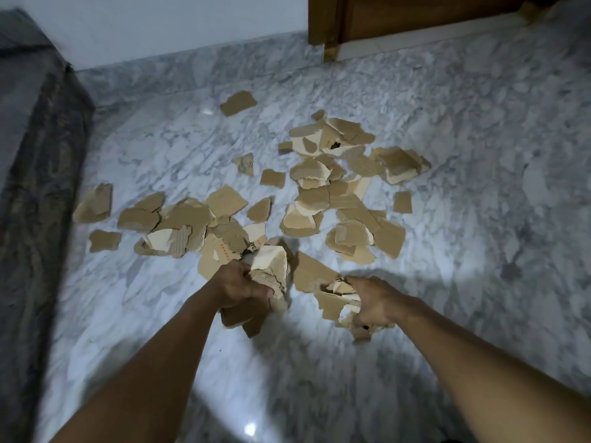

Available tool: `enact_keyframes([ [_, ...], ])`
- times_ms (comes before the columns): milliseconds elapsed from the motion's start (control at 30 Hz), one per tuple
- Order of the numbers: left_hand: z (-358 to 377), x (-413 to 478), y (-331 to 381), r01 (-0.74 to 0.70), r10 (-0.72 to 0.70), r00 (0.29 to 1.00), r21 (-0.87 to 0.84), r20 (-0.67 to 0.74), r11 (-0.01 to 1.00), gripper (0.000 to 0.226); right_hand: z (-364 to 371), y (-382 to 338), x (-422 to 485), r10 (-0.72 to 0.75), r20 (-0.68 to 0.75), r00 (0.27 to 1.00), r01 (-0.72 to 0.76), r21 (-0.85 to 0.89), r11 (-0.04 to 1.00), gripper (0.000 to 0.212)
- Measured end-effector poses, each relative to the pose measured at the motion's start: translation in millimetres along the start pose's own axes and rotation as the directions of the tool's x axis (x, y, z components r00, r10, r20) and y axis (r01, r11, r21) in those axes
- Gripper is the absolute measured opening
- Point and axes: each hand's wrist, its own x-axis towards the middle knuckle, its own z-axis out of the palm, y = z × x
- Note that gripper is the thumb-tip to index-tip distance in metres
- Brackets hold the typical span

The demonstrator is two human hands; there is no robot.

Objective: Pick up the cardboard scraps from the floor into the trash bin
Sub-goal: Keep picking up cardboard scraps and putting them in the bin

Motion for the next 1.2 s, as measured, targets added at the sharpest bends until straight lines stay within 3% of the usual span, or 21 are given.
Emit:
enact_keyframes([
  [167,-8.4,-1.3,0.6,-0.052,0.052,0.999,0.035,0.006,0.998,0.031,-6.4,-8.8,3.1,-0.026,0.031,0.999,0.025,0.037,0.999,0.094],
  [267,-10.9,-3.8,-4.5,-0.048,0.047,0.999,0.097,0.013,0.994,0.035,-27.0,-19.7,10.1,-0.025,0.032,0.999,0.022,0.095,0.995,0.113],
  [367,-21.9,-0.9,0.8,-0.06,0.053,0.998,0.19,0.043,0.98,0.046,-48.5,-39.3,22.8,0.006,0.039,0.999,-0.011,0.125,0.992,0.114],
  [500,-31.5,10.7,8.8,-0.08,0.053,0.994,0.321,0.093,0.944,0.049,-19.0,-65.7,45.4,0.019,0.047,0.999,-0.025,0.124,0.992,0.104],
  [600,-26.4,24.5,15.4,-0.142,0.118,0.989,0.359,0.088,0.923,0.053,16.2,-66.4,50.8,0.042,-0.045,0.998,-0.033,0.18,0.983,0.116],
  [767,-10.8,42.3,32.4,-0.278,0.267,0.958,0.571,0.105,0.772,0.074,25.2,-58.2,50.9,0.077,-0.094,0.993,-0.057,0.195,0.979,0.121],
  [833,-7.4,48.7,32.4,-0.284,0.263,0.956,0.627,0.13,0.725,0.073,23.9,-60.7,50.2,0.14,-0.1,0.985,-0.125,0.144,0.982,0.125],
  [900,-5.8,53.9,29.5,-0.279,0.258,0.957,0.667,0.133,0.691,0.086,22.2,-63.0,49.2,0.178,-0.119,0.977,-0.167,0.097,0.981,0.128],
  [967,-4.6,55.9,27.9,-0.26,0.258,0.959,0.705,0.112,0.66,0.091,24.8,-63.0,50.0,0.172,-0.11,0.979,-0.156,0.14,0.978,0.119],
  [1100,0.7,59.7,28.3,-0.281,0.291,0.949,0.735,0.119,0.617,0.081,15.4,-50.8,49.9,0.127,0.004,0.992,-0.125,0.246,0.961,0.105],
  [1200,3.9,63.6,26.5,-0.286,0.29,0.949,0.728,0.124,0.624,0.062,-26.4,-32.2,54.0,0.081,-0.023,0.996,-0.077,0.122,0.989,0.122],
])
